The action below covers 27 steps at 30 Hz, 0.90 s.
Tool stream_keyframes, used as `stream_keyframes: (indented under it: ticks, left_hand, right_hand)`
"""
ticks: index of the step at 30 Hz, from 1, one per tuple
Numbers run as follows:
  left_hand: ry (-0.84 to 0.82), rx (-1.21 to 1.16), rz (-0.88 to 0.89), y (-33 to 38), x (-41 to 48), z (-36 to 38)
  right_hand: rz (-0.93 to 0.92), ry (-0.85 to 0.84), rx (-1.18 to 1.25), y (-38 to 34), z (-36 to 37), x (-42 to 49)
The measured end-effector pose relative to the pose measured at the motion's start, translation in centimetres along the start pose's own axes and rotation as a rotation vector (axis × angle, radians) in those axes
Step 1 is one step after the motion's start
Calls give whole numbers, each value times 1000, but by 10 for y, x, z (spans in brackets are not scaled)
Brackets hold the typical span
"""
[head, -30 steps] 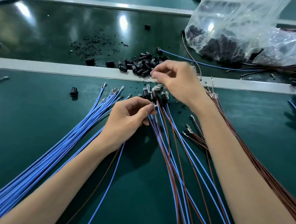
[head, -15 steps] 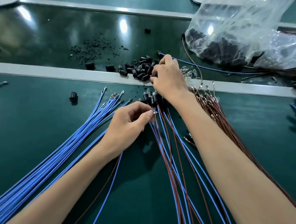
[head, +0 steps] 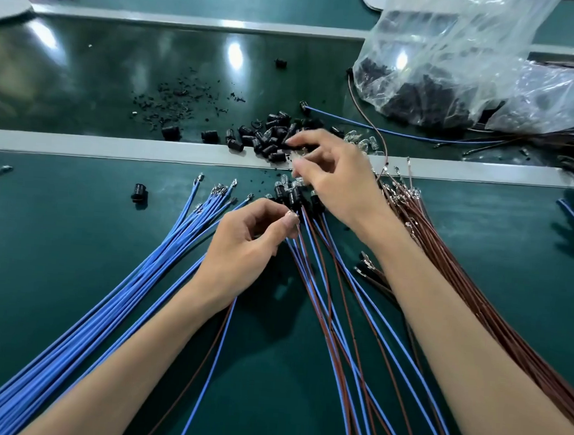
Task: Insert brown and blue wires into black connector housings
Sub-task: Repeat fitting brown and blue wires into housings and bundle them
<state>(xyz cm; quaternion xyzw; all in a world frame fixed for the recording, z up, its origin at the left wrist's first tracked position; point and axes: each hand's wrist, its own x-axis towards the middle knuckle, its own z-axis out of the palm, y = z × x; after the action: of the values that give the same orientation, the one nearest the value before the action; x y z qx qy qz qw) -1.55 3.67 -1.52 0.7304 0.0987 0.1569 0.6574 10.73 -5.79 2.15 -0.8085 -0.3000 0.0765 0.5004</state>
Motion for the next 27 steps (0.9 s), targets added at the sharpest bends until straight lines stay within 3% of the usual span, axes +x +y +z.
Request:
stream_keyframes:
  ticks: [3,8,14,23,27]
  left_hand:
    - [10,-2,6,0,1,0]
    - [43,-10,21,0,1,0]
    - [105,40,34,0,3,1]
    - [66,-11,-7,-2,5,-2]
    - [49,-14,-28,-1,5,-2]
  right_hand:
    - [76,-238,102,-2,-14,-20]
    - [158,-324,296,6,-20,-41]
    - [136,-330,354,10,-18,-44]
    - [167,-147,352,18,-14,-38]
    - [93,-277,364,15,-18,-38]
